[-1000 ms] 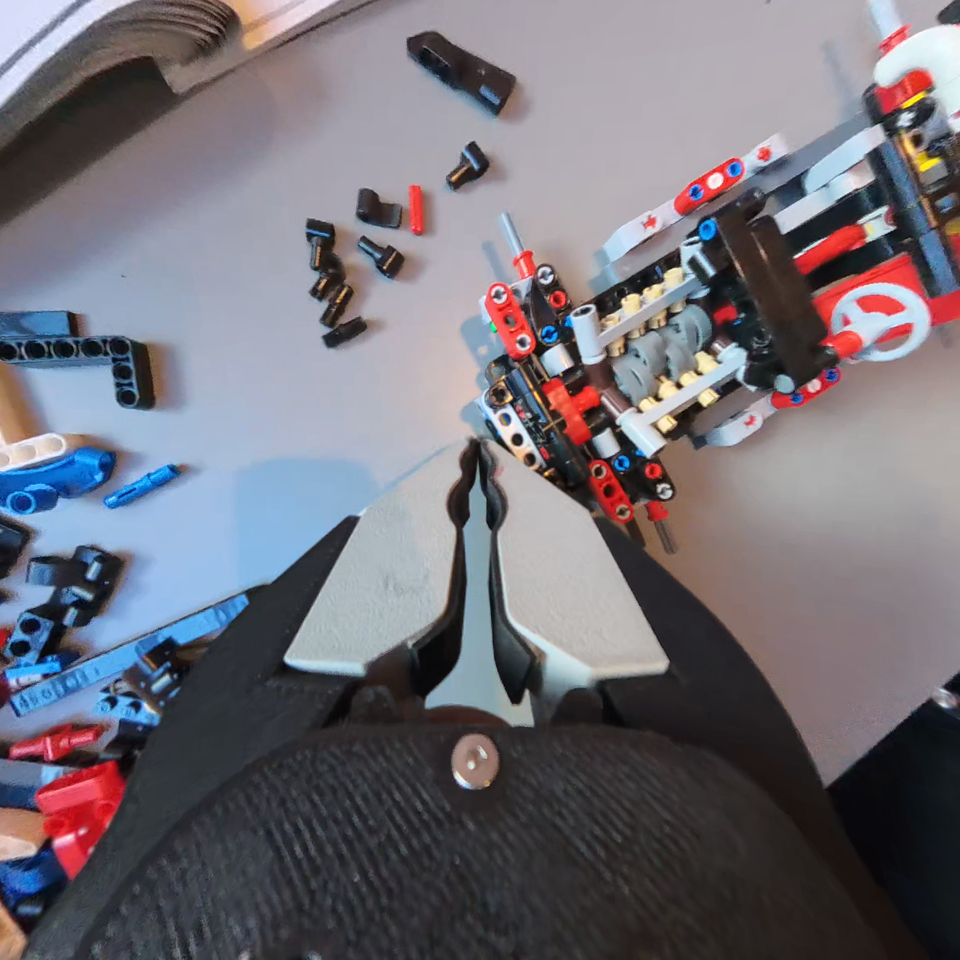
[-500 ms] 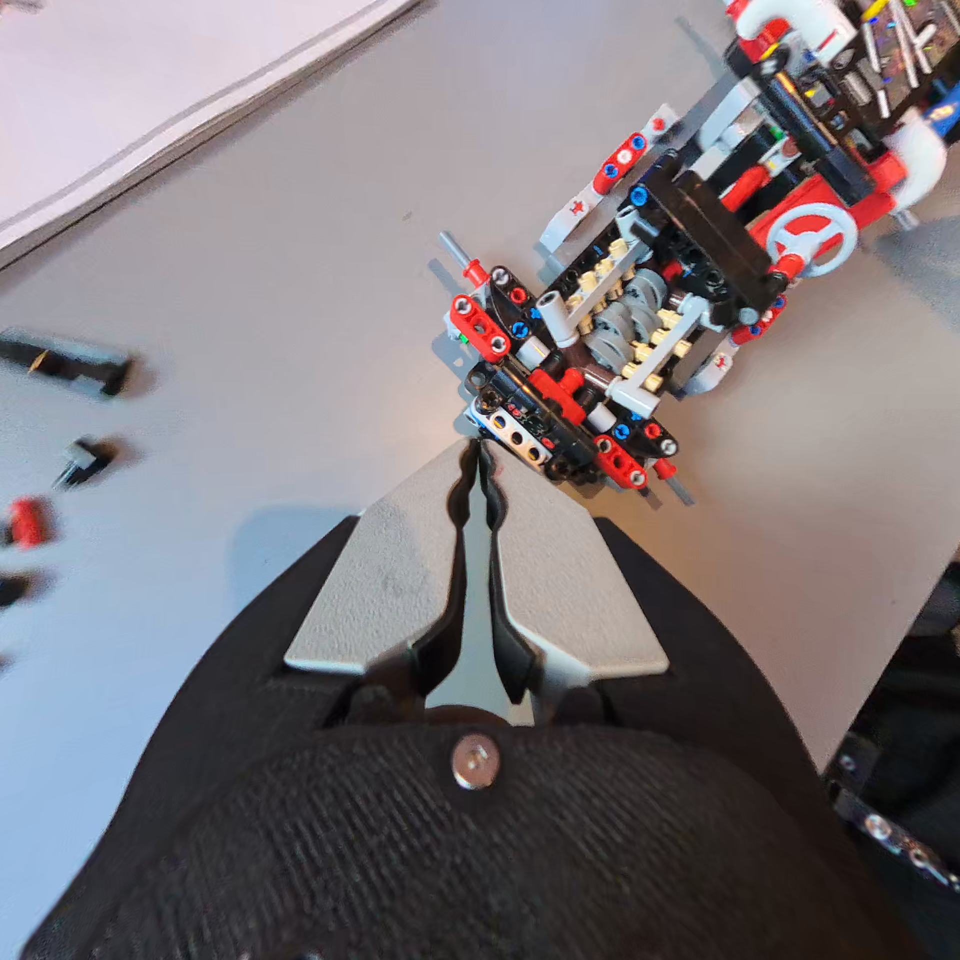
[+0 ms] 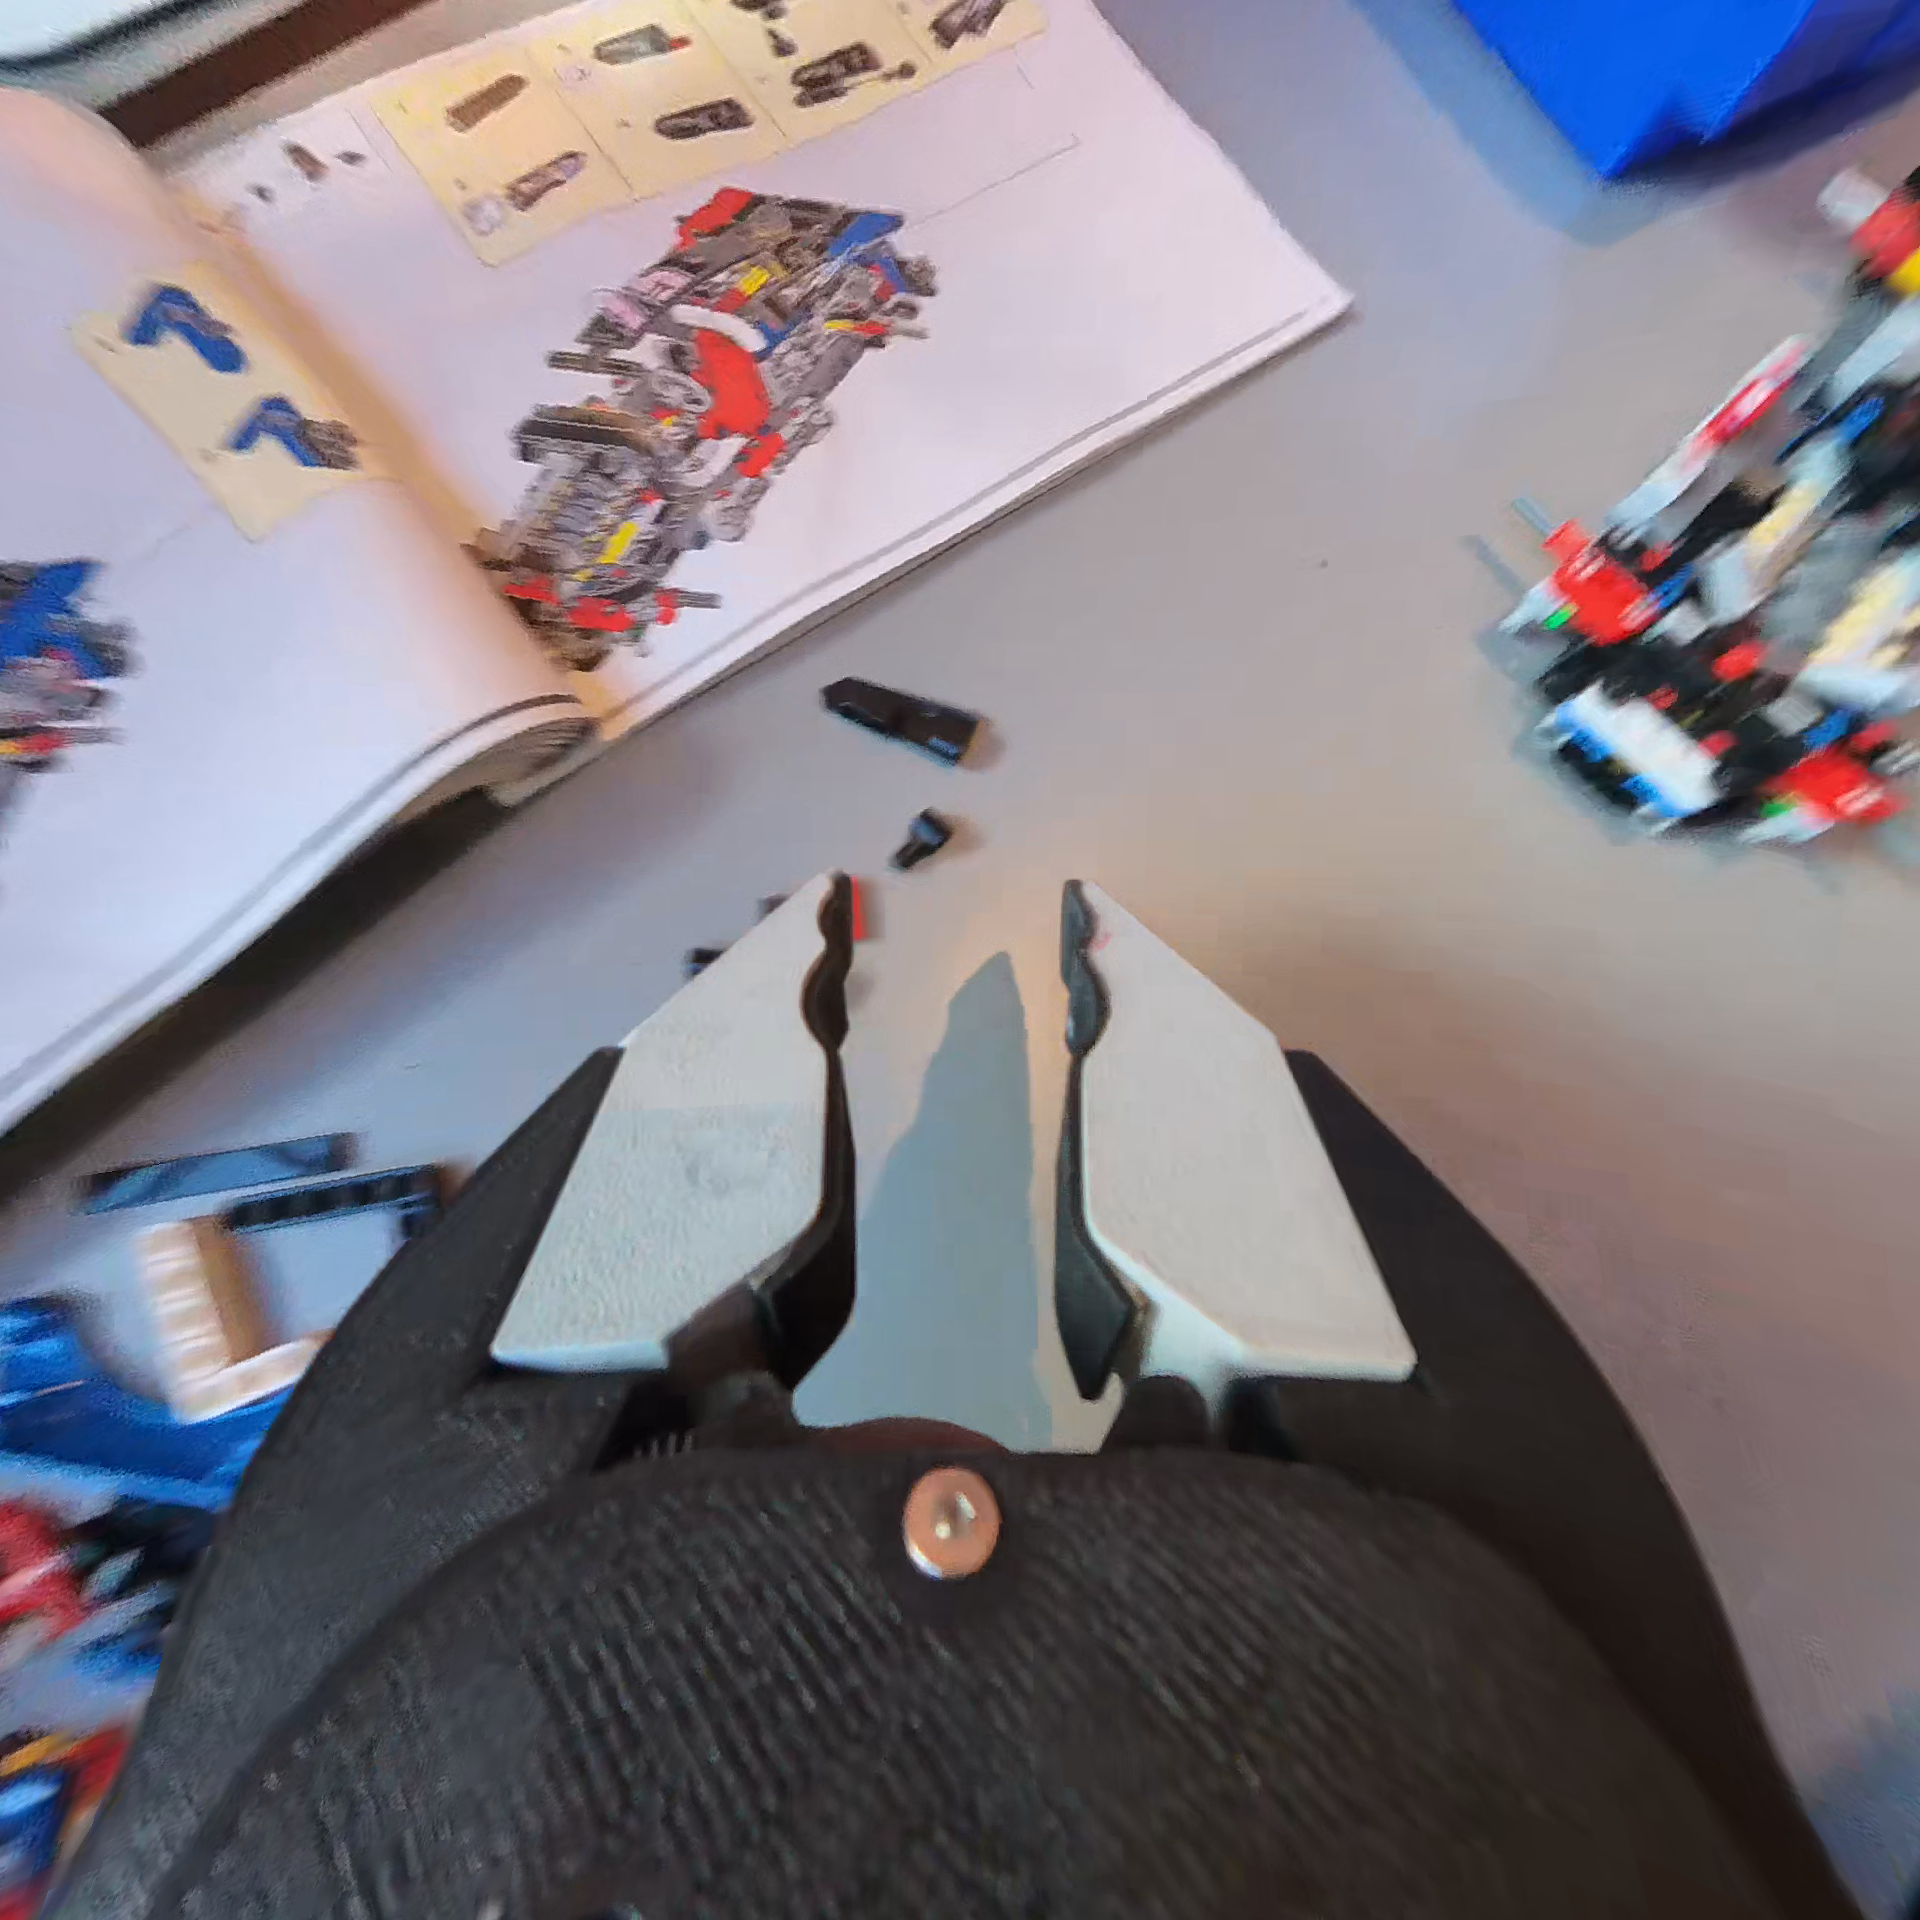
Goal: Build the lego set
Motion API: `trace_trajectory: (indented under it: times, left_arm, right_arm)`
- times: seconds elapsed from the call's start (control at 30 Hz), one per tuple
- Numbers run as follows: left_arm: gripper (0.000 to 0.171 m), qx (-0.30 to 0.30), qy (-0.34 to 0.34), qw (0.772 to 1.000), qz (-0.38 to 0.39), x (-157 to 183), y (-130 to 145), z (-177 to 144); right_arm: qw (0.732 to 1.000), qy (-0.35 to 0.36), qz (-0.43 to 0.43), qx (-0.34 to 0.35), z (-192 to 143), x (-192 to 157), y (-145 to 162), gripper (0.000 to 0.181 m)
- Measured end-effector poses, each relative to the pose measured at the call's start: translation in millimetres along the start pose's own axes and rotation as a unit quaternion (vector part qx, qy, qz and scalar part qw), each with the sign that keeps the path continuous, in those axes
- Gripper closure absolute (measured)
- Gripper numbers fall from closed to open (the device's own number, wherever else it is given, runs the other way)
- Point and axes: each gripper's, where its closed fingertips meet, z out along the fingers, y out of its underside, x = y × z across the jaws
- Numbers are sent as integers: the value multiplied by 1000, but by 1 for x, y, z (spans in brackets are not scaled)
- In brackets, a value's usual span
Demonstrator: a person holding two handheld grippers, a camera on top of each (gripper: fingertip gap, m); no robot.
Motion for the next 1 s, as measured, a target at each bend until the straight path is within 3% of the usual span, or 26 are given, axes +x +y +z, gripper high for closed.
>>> trace_trajectory:
  times: [0.07, 0.23, 0.33, 0.6, 0.8, 1.0]
  left_arm:
    - [137, -25, -4, 998, 62, -6, 9, -4]
    - [133, -53, 24, 994, 91, -2, -5, 22]
    - [133, -79, -7, 988, 136, -11, -8, 38]
    - [135, -16, -13, 994, 103, -17, -24, 45]
    - [131, -62, 10, 992, 111, -16, -13, 58]
    - [141, -73, 25, 991, 114, -14, -14, 65]
  right_arm:
    - [1000, -1, -19, 20, 0, -5, -7, 181]
    - [999, -17, -27, 13, 10, -9, -5, 181]
    - [999, -27, -25, 16, 13, -12, -6, 181]
    - [999, -35, 8, 24, 12, -6, -6, 181]
    - [999, -35, 21, 21, 14, -3, -4, 181]
    - [999, -38, 23, 21, 14, -3, -4, 181]
